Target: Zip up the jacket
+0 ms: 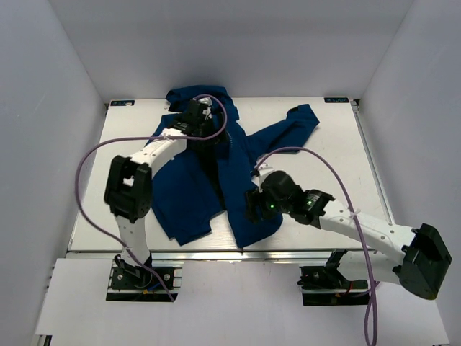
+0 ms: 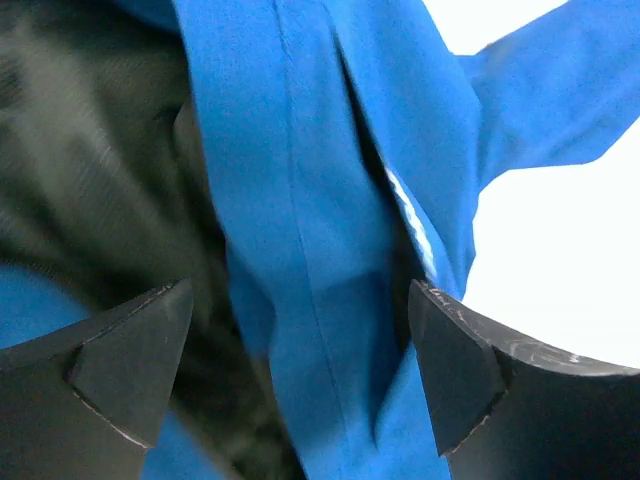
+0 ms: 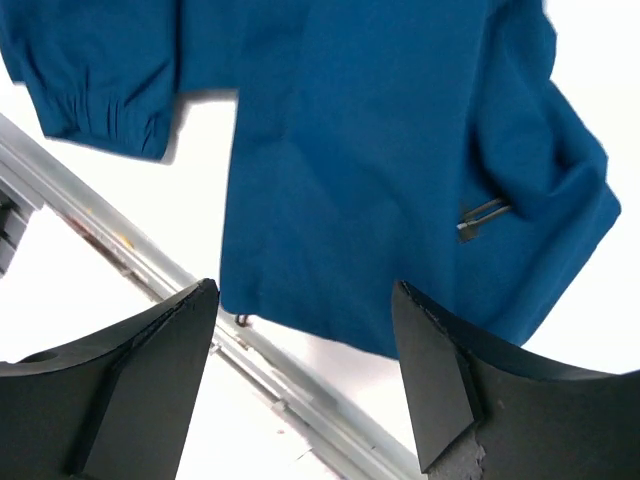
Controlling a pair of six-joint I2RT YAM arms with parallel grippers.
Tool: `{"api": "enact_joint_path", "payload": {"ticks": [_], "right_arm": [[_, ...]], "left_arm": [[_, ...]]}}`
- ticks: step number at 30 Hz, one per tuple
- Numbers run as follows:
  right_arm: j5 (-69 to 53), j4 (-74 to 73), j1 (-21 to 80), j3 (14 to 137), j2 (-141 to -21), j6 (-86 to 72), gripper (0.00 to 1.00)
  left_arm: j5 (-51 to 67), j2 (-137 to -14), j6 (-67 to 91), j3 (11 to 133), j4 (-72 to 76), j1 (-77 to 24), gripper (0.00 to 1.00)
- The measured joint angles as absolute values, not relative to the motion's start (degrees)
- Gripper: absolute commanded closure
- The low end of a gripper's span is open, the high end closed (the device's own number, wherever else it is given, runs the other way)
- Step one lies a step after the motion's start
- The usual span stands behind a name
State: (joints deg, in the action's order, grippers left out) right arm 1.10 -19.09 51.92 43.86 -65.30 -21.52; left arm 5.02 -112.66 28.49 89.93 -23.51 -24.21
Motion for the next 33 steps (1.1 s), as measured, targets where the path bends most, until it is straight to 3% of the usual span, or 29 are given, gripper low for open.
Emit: {"api": "enact_joint_path", "payload": {"ticks": [10, 15, 20, 23, 24, 25, 27, 33], "right_arm": [[13.61, -24.27, 69.76, 48.66, -80.47, -29.47, 0.29], [17.67, -26.44, 73.71, 53.69, -89.32, -31.92, 0.40], [19.51, -28.58, 76.29, 54.72, -92.88, -33.15, 0.40], [19.68, -29.32, 77.30, 54.72, -93.27, -33.65, 0.62], [19.84, -29.56, 77.45, 54.72, -93.41, -33.95, 0.85], [20.10, -29.80, 77.54, 54.72, -93.51, -33.87, 0.92], [21.06, -30.20, 77.54, 54.72, -93.58, -34.81, 1.00], [20.86, -28.60, 76.51, 53.21, -89.17, -34.94, 1.00]], "left_arm": [[-4.34, -81.93, 31.33, 74.37, -31.90, -24.23, 0.02], [-5.93, -70.41, 34.17, 63.75, -35.22, -24.16, 0.02], [-6.33, -63.29, 36.36, 56.60, -38.89, -24.16, 0.02], [-6.02, -60.34, 37.23, 54.33, -39.77, -24.16, 0.02], [-5.89, -59.86, 37.52, 53.95, -40.01, -24.16, 0.02], [-5.69, -59.61, 37.60, 53.71, -40.27, -24.16, 0.02], [-5.28, -59.57, 37.82, 53.34, -40.27, -24.16, 0.02], [-1.41, -59.57, 37.21, 50.61, -39.22, -24.16, 0.02]]}}
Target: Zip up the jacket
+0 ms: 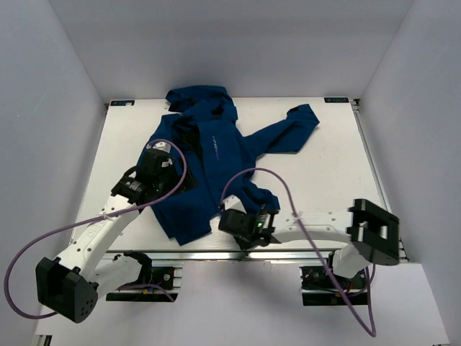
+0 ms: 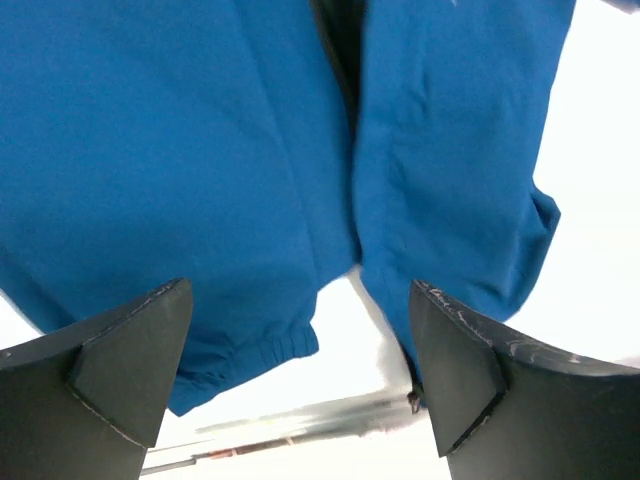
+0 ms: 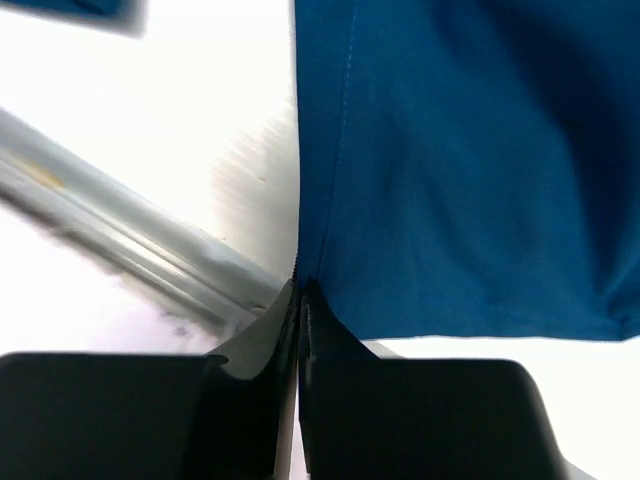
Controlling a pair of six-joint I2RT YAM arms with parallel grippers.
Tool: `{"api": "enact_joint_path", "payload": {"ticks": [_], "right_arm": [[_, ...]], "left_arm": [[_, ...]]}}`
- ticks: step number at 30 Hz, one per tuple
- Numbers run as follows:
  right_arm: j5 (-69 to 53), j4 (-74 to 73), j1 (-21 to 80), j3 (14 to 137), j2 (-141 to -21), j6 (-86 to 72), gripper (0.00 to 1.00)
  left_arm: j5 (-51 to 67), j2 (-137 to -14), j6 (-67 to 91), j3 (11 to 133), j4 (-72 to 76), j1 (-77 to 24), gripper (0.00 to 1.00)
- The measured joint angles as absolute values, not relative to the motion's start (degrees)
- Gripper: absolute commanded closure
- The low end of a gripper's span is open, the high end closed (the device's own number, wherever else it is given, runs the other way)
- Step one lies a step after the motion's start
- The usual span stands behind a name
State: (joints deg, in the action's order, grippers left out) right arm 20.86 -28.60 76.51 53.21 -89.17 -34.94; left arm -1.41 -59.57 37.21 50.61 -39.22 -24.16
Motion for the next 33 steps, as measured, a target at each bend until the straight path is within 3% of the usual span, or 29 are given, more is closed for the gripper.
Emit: {"api": "enact_joint_path", "payload": {"ticks": [9, 14, 19, 23, 29, 33], "right_arm": [[0.30, -13.10, 58.06, 39.99, -69.80, -31.75, 1.00], [-10.11, -6.96, 55.57, 37.95, -67.55, -30.46, 1.00], [-17.19, -0.75, 51.83, 37.23, -67.51, -31.88, 1.00], [-20.36, 3.53, 47.40, 35.11, -66.57, -34.65, 1.00], [-22.48, 3.79, 45.50, 34.81, -65.93, -36.53, 1.00], [-24.23, 4.93, 45.01, 34.81, -65.87, -37.56, 1.00]], "left_arm": [[24.82, -58.67, 37.08, 33.10, -19.42, -25.23, 0.02], [33.74, -61.08, 39.75, 29.65, -6.98, -31.05, 0.02], [39.86, -67.00, 41.91, 29.47, 3.99, -35.11, 0.04], [42.26, -68.20, 42.74, 28.29, 8.38, -36.16, 0.15], [44.12, -68.18, 42.72, 28.08, 11.64, -36.99, 0.18], [44.07, -68.62, 42.37, 28.08, 11.77, -37.41, 0.27]]}}
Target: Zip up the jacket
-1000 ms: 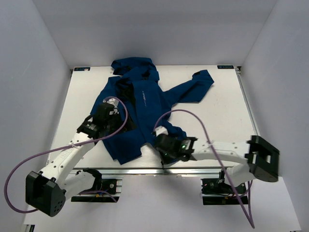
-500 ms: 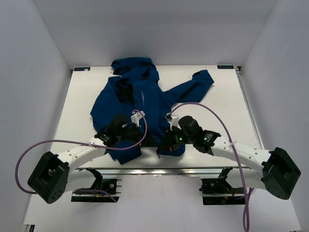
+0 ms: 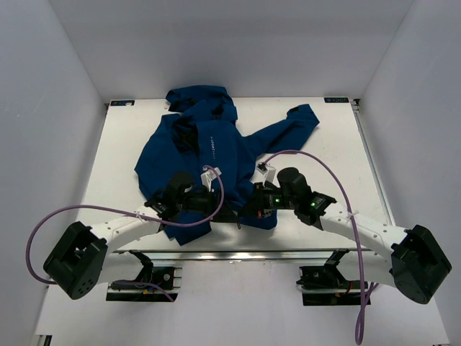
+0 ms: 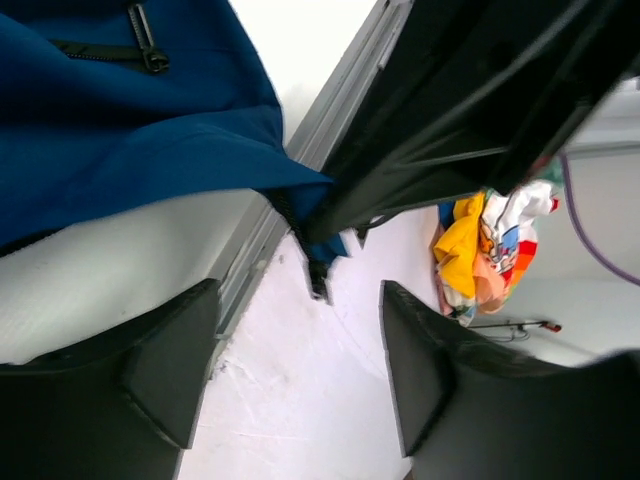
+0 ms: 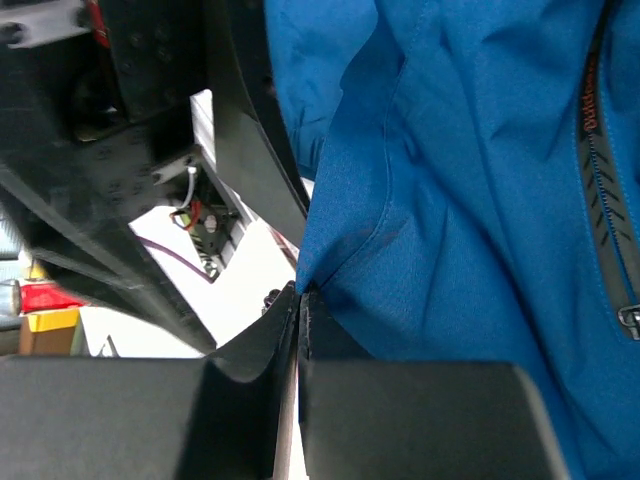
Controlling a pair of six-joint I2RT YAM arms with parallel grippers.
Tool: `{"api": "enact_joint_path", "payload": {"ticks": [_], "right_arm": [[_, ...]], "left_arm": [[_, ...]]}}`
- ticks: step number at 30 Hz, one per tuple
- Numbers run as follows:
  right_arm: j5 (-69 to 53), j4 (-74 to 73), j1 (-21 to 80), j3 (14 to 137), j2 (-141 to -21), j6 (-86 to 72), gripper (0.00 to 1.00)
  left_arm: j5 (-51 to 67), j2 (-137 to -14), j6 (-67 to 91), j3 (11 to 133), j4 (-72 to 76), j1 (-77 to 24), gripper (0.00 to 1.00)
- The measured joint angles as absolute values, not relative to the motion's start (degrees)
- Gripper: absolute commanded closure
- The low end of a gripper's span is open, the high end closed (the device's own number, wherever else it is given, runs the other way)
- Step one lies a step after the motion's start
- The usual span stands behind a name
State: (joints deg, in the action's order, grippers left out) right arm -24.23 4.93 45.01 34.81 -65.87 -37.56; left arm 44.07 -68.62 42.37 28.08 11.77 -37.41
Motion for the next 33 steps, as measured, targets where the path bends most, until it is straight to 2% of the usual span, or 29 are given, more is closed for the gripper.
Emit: {"api": "enact_joint_path", "payload": {"ticks": [9, 10, 14, 19, 22, 23, 26, 32, 33], "right_arm": [[-25.91, 7.07, 44.64, 34.13, -64.86, -40.45, 1.00], [-26.04, 7.60, 44.62, 33.74, -64.86, -40.86, 1.00], [-26.37, 8.78, 44.36, 32.77, -64.99, -42.30, 1.00], [-25.85, 9.21, 44.29, 32.73, -65.12, -43.42, 1.00], [-25.45, 10.37, 44.25, 32.08, -65.12, -44.21, 1.00], [-25.43, 10.70, 44.23, 31.77, -65.12, -44.60, 1.00], [-25.34, 11.73, 44.14, 31.20, -65.19, -45.08, 1.00], [-24.67, 11.94, 43.90, 31.05, -65.25, -45.43, 0.99], [-24.36, 11.77, 43.90, 31.05, -65.23, -45.34, 0.87]], "left_arm": [[43.79, -73.58, 41.85, 28.14, 12.38, -38.59, 0.49], [43.70, -73.82, 41.91, 28.25, 12.45, -38.65, 0.55], [43.44, -74.67, 42.00, 29.47, 12.78, -38.89, 0.58], [43.42, -74.74, 42.44, 29.91, 14.57, -38.92, 0.54], [43.35, -74.70, 42.78, 29.91, 15.42, -38.92, 0.60], [43.38, -74.67, 42.94, 29.91, 15.68, -38.92, 0.72], [43.48, -74.67, 43.66, 29.87, 16.60, -39.09, 1.00], [42.26, -74.35, 44.99, 29.39, 17.78, -39.16, 1.00], [41.85, -74.13, 45.10, 29.26, 17.87, -39.16, 1.00]]}}
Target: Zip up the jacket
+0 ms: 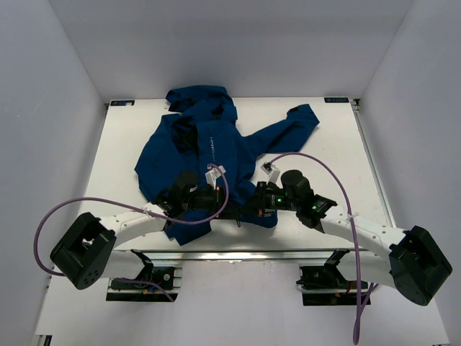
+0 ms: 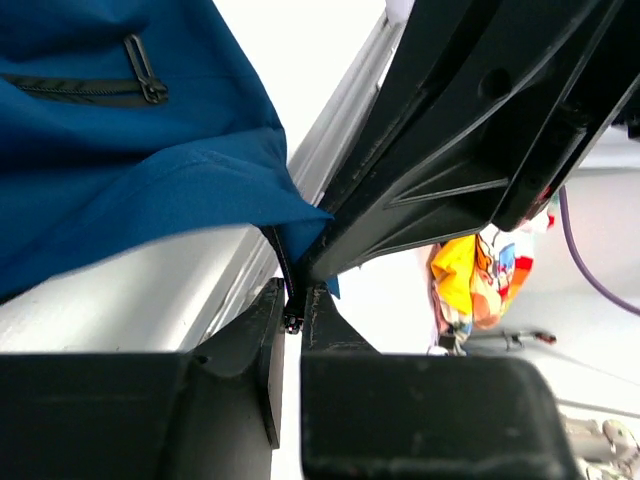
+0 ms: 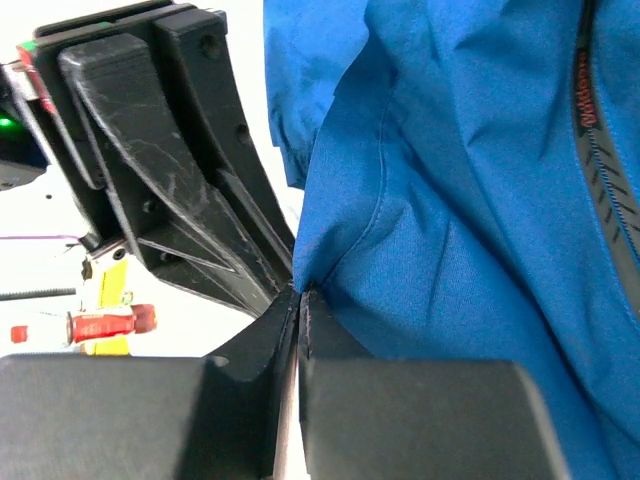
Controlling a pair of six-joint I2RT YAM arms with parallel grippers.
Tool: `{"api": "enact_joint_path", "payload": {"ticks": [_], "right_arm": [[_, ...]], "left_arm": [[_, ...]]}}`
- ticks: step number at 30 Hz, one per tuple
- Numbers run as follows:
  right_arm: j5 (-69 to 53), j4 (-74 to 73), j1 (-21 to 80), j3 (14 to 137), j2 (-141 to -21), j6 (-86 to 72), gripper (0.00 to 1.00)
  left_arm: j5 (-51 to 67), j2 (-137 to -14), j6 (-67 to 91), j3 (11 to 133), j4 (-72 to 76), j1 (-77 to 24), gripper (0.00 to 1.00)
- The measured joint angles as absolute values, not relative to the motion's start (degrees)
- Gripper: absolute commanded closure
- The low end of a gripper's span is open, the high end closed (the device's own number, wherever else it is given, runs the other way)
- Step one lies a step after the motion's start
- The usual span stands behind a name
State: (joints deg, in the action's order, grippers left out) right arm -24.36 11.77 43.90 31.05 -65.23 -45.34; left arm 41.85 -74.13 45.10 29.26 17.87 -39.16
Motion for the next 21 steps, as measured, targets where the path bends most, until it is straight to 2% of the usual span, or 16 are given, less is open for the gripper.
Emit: {"api": "enact_joint_path", "payload": {"ticks": [8, 12, 21], "right_arm": [[-20.95, 5.37, 44.01, 31.07, -63.79, -41.32, 0.37], [-22.72, 4.49, 43.97, 31.05, -64.25, -40.05, 0.33], [-31.35, 11.55, 44.10, 28.36, -67.29, -41.04, 0.32]], "left_arm": [[38.00, -69.45, 45.06, 28.80, 15.88, -39.18, 1.00], [37.82, -69.12, 45.08, 28.73, 15.55, -39.18, 1.00], [39.13, -68.86, 47.13, 26.33, 19.66, -39.13, 1.00]]}}
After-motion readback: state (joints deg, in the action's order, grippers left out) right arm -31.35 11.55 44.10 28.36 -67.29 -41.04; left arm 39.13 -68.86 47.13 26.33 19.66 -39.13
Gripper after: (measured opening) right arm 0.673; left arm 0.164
